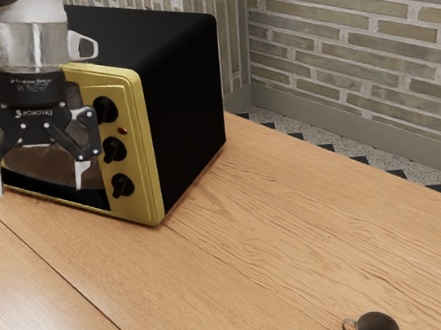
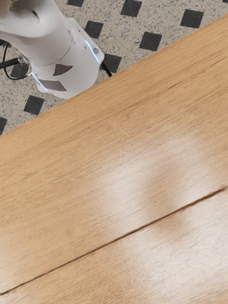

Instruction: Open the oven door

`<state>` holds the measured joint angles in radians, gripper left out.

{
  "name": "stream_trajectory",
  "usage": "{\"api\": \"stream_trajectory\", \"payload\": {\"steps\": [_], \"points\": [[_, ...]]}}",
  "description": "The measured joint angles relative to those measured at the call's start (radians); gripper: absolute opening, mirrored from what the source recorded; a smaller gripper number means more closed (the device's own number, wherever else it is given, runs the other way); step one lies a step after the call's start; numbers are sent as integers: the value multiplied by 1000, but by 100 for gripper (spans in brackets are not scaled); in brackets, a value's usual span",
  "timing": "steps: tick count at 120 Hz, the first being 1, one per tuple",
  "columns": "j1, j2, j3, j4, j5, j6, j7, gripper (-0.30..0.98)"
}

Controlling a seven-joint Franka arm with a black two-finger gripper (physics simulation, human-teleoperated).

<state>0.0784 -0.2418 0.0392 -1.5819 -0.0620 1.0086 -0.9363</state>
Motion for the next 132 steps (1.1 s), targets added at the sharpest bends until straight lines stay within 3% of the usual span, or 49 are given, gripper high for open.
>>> {"api": "stream_trajectory", "payload": {"steps": [20, 36, 46, 54, 70, 91, 132], "points": [[-7, 2, 4, 0, -12, 153, -328, 69], [27, 17, 121, 101, 30, 220, -529, 69], [253, 16, -11, 113, 56, 282, -606, 69], [342, 12, -62, 67, 64, 379, -653, 69], [421, -48, -74, -65, 77, 575, -709, 69], [443, -87, -55, -149, 90, 730, -731, 69], [512, -78, -26, -198, 113, 856, -696, 69]]}}
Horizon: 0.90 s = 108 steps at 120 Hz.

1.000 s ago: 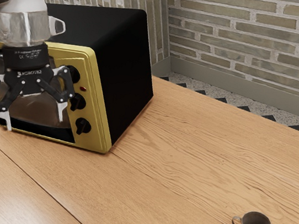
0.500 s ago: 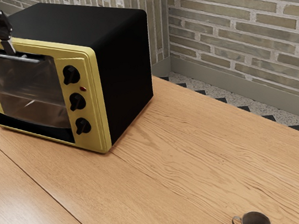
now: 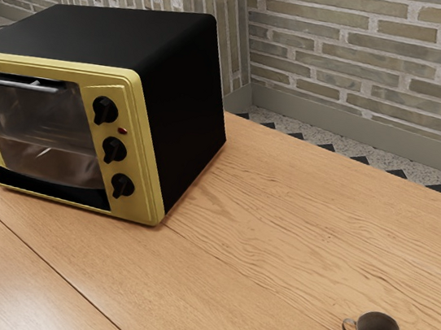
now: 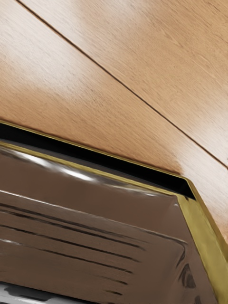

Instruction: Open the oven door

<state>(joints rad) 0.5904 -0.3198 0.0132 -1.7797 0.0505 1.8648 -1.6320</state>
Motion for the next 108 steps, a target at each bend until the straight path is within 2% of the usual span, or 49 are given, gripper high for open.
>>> {"api": "stream_trajectory", "payload": {"steps": [56, 108], "points": [[12, 64, -3, -2, -10, 149, 106, 69], [13, 84, 1, -29, -12, 209, 161, 69]]}}
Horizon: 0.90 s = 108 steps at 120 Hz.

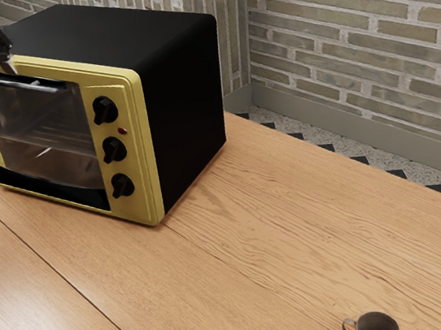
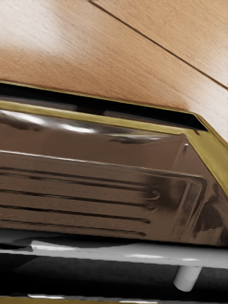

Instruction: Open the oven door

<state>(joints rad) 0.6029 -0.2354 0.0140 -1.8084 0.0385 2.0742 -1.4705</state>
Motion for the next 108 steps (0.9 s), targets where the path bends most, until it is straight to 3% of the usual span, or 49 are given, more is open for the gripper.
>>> {"api": "stream_trajectory", "payload": {"steps": [60, 108], "points": [[3, 21, 1, -61, -14, 42, 26, 68], [88, -307, 14, -475, -1, 119, 31, 68]]}}
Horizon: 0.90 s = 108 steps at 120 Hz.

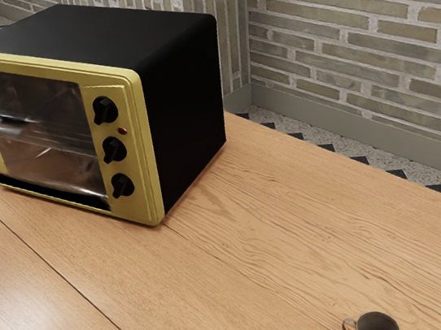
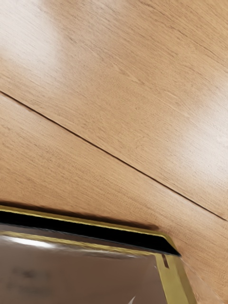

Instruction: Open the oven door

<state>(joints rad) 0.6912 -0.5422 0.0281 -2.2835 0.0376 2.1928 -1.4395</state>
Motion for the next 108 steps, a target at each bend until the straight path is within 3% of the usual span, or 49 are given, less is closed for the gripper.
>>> {"api": "stream_trajectory", "payload": {"steps": [28, 40, 44, 55, 61, 74, 85, 108], "points": [[17, -242, 154, -278, 24, 39, -1, 69], [-29, -287, 166, -256, 46, 29, -9, 68], [-89, -246, 127, -159, 42, -4, -26, 68], [-261, 77, -73, 395, -17, -213, -139, 68], [-353, 188, -116, 533, -58, -306, -210, 68], [-522, 310, -133, 600, -99, -439, -358, 69], [-645, 341, -42, 609, -113, -504, -463, 69], [-695, 373, 29, 606, -70, -575, -573, 69]]}}
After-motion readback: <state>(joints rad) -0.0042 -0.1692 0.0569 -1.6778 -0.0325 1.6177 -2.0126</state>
